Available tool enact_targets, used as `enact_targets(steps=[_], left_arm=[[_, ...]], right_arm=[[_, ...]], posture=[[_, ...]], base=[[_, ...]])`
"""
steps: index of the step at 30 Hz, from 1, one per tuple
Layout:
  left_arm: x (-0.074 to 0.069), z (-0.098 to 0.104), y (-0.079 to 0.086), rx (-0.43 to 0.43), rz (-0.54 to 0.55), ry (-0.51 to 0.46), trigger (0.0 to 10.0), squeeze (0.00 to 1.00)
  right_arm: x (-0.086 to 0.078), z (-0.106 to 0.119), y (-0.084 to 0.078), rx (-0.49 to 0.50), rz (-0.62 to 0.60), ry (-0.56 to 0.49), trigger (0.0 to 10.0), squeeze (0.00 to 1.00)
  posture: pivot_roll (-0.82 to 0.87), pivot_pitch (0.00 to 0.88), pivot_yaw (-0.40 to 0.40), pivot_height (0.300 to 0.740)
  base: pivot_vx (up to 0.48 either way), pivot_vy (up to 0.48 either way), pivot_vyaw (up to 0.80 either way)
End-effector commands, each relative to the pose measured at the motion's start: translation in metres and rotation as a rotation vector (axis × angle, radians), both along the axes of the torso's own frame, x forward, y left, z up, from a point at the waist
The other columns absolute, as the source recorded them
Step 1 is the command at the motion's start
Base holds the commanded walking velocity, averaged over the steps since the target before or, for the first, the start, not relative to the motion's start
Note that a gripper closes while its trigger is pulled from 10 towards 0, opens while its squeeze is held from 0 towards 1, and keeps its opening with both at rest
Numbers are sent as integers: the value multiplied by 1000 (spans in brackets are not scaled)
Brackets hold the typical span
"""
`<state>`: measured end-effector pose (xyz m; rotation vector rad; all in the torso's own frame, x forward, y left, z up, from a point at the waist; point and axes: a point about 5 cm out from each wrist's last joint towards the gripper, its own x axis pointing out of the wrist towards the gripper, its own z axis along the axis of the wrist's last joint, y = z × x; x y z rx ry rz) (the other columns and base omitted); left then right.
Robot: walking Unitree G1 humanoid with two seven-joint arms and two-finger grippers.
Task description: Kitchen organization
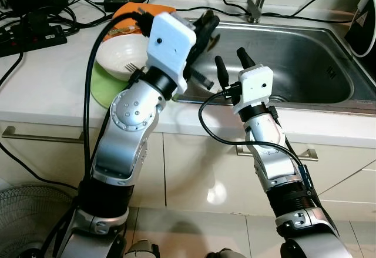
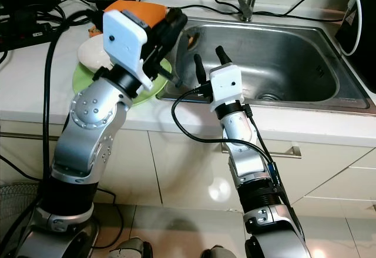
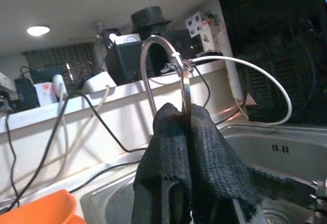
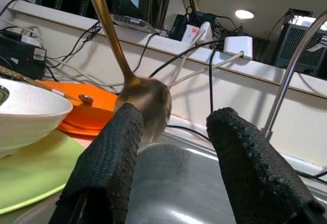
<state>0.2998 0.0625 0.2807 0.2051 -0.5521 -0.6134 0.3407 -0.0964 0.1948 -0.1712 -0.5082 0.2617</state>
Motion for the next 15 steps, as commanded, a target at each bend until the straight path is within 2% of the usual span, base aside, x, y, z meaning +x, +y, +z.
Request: enact_targets(steps=[1, 15], left_arm=[[-5, 0, -4, 1, -30, -2, 10000, 0], [-9, -10, -13, 10, -123, 68, 10000, 0]], right_arm=[[-1, 8, 1, 19, 11, -22, 10000, 0], [-2, 8, 12, 32, 48, -12, 10000, 0]], posture=[[54, 62, -21, 718], [57, 67, -8, 718]], base=[[0, 0, 0], [0, 0, 0]])
